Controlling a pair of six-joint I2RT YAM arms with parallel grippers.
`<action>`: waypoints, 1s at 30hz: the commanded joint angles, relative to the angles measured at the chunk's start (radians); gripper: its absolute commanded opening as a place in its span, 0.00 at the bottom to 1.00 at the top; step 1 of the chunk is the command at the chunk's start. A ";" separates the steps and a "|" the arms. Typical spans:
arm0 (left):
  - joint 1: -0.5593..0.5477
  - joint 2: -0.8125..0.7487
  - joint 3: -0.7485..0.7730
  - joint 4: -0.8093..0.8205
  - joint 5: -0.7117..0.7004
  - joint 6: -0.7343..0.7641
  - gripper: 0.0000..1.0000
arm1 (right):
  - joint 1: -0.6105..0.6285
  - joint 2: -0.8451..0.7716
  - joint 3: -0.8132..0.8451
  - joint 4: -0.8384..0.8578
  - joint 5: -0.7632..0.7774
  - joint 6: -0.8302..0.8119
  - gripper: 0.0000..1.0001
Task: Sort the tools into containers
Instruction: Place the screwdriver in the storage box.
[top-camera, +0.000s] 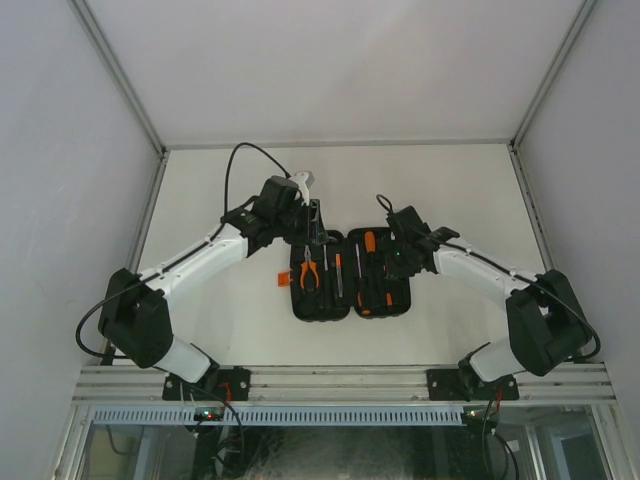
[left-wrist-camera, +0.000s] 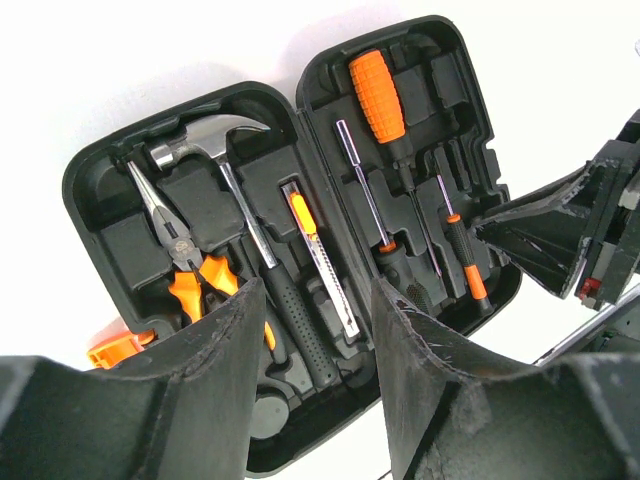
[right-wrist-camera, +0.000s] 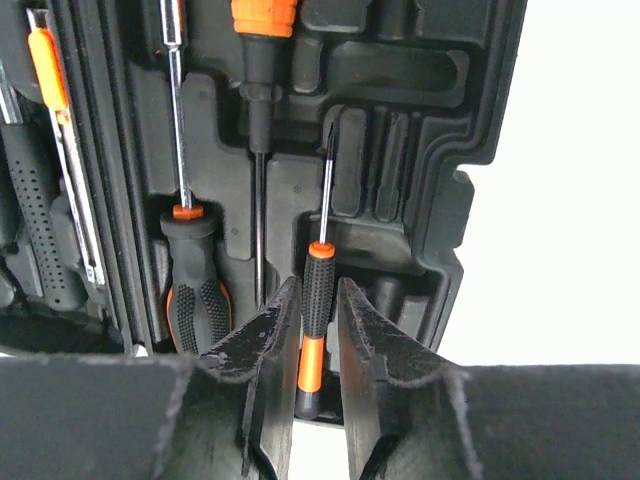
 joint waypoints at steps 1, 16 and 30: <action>0.005 -0.018 -0.019 0.020 0.006 0.006 0.51 | -0.011 0.038 0.048 0.041 -0.030 -0.010 0.20; 0.005 -0.017 -0.019 0.017 0.010 0.006 0.51 | 0.038 0.098 0.058 -0.013 0.013 -0.026 0.17; 0.007 -0.020 -0.023 0.015 0.008 0.004 0.50 | 0.066 0.073 0.056 -0.074 0.040 -0.017 0.06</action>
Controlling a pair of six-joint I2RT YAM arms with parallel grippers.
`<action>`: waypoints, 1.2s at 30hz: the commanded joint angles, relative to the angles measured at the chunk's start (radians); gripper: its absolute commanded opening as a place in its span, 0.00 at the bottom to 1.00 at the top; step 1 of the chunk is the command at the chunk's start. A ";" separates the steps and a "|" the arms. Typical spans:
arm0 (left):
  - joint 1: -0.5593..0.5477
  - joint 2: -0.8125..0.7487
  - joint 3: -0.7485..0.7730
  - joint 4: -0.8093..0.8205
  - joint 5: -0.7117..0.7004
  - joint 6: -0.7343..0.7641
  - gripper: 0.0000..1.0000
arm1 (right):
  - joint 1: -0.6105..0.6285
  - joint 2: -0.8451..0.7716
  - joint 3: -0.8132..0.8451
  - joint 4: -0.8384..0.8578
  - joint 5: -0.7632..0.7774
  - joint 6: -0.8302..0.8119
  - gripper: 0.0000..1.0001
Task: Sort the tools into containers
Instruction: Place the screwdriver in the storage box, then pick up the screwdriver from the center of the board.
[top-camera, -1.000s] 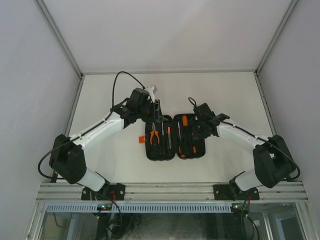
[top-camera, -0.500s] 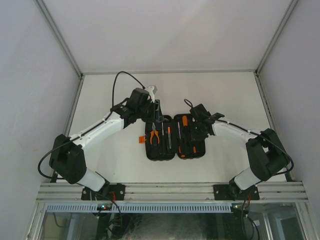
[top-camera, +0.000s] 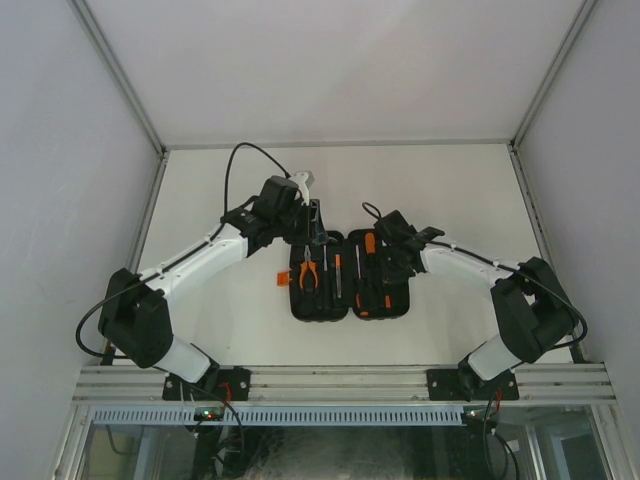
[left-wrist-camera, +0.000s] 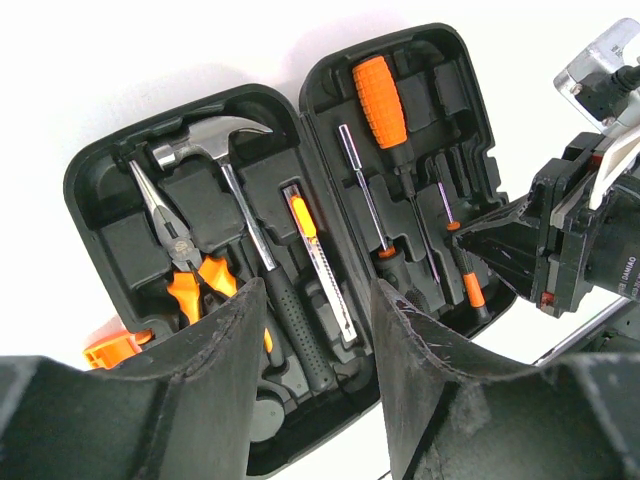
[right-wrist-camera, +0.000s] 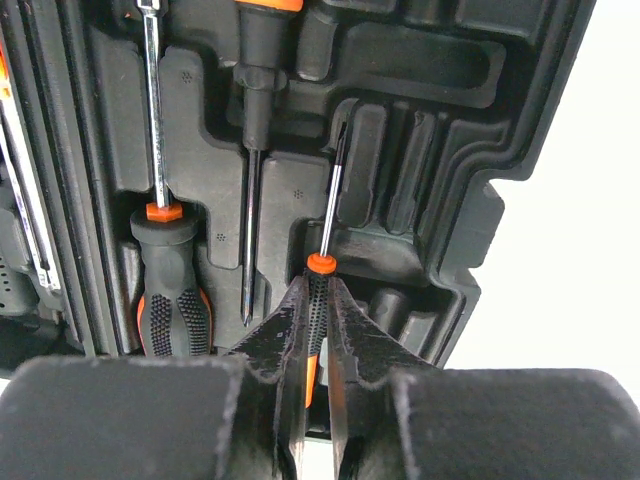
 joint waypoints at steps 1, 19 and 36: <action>0.006 -0.020 -0.024 0.015 0.007 0.004 0.50 | 0.007 -0.028 0.026 -0.043 0.000 -0.004 0.06; 0.009 -0.014 -0.028 0.015 0.010 0.001 0.50 | -0.013 -0.081 0.027 -0.033 -0.027 0.010 0.19; 0.010 -0.013 -0.031 0.015 0.005 -0.002 0.50 | -0.012 0.015 0.044 -0.067 -0.062 0.000 0.12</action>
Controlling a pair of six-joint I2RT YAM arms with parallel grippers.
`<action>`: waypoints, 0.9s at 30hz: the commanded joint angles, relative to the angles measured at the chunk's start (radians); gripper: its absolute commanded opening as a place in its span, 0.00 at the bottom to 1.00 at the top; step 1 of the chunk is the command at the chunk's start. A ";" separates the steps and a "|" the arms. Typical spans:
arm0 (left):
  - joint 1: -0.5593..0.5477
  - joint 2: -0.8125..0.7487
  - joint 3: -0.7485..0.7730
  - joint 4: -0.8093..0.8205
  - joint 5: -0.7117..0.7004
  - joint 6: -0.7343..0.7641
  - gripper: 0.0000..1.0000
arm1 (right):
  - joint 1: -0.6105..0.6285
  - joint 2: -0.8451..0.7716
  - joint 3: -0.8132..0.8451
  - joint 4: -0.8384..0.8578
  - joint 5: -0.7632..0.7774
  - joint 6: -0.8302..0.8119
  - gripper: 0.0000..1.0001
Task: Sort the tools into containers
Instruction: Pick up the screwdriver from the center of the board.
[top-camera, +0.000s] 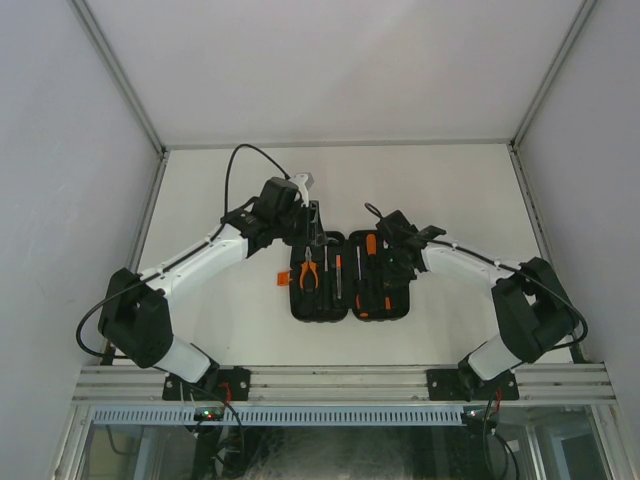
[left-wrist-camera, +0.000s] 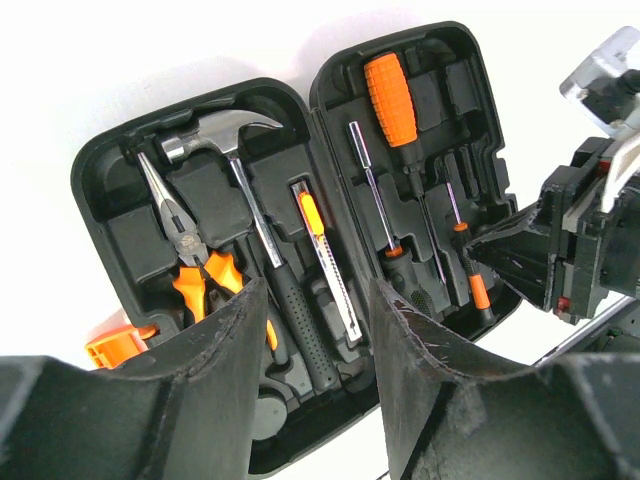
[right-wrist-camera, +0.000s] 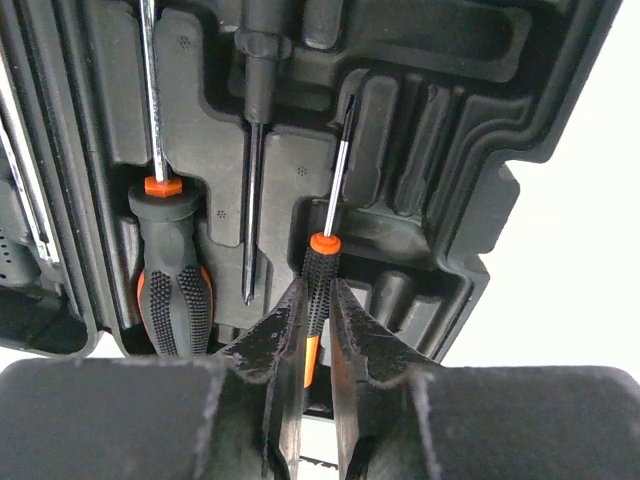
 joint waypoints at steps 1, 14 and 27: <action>0.007 -0.013 -0.021 0.016 0.005 -0.001 0.49 | 0.002 0.041 0.045 -0.024 -0.009 -0.005 0.12; 0.013 -0.013 -0.026 0.018 0.007 -0.002 0.49 | 0.008 0.163 0.076 -0.095 0.008 -0.006 0.00; 0.025 -0.020 -0.040 0.020 0.011 -0.004 0.49 | 0.047 0.307 0.088 -0.101 0.044 0.007 0.00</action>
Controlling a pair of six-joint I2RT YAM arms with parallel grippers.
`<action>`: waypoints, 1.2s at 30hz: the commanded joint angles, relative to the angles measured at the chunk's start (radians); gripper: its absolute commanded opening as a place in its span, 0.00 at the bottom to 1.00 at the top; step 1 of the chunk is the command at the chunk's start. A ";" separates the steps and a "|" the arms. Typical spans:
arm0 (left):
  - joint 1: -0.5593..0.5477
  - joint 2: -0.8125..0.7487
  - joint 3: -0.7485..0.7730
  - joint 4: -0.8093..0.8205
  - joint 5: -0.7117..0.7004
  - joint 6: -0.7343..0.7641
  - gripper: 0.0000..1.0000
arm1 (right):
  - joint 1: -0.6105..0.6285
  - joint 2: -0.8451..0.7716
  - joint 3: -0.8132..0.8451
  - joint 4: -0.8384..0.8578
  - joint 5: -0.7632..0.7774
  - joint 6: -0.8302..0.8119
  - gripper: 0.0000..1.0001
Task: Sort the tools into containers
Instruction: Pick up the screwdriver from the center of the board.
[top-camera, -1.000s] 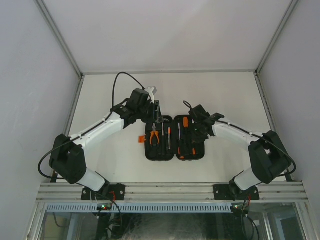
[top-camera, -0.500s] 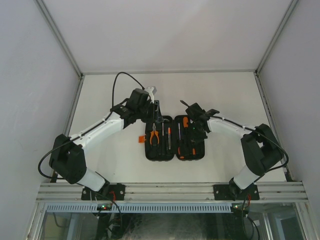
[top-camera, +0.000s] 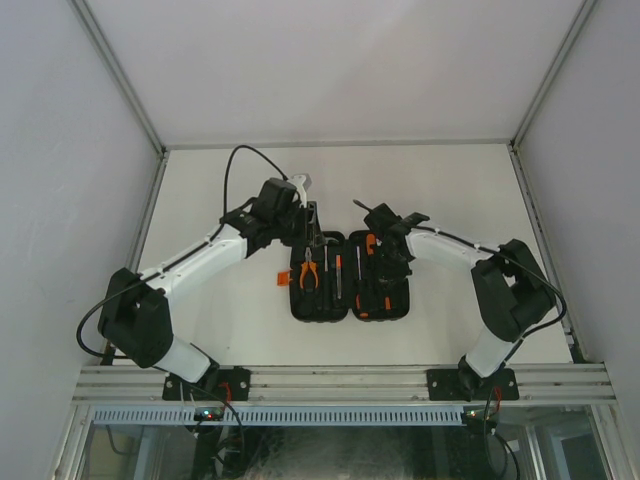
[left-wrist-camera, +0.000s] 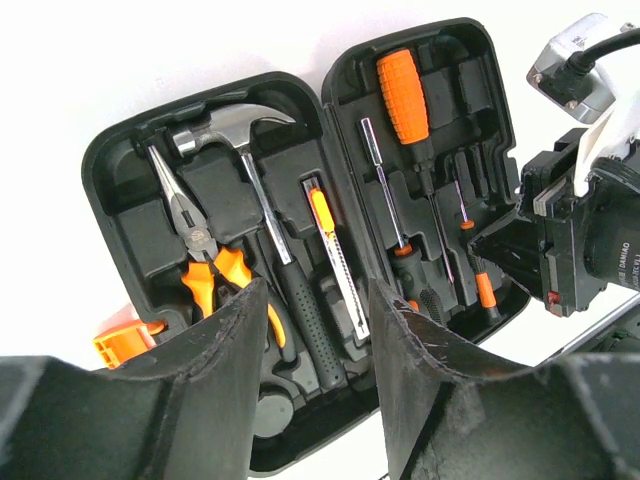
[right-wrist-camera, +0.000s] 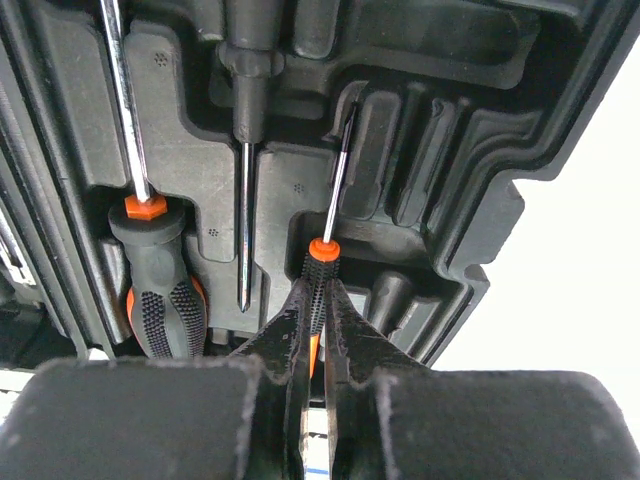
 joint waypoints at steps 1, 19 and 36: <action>0.017 -0.021 -0.029 0.023 0.012 -0.005 0.49 | 0.033 0.144 -0.064 0.051 0.022 0.009 0.00; 0.099 -0.052 -0.052 0.019 0.034 -0.018 0.47 | 0.088 0.320 -0.121 0.130 -0.016 0.045 0.00; 0.160 -0.061 -0.046 -0.033 0.016 -0.003 0.43 | 0.118 0.402 -0.197 0.222 -0.047 0.153 0.00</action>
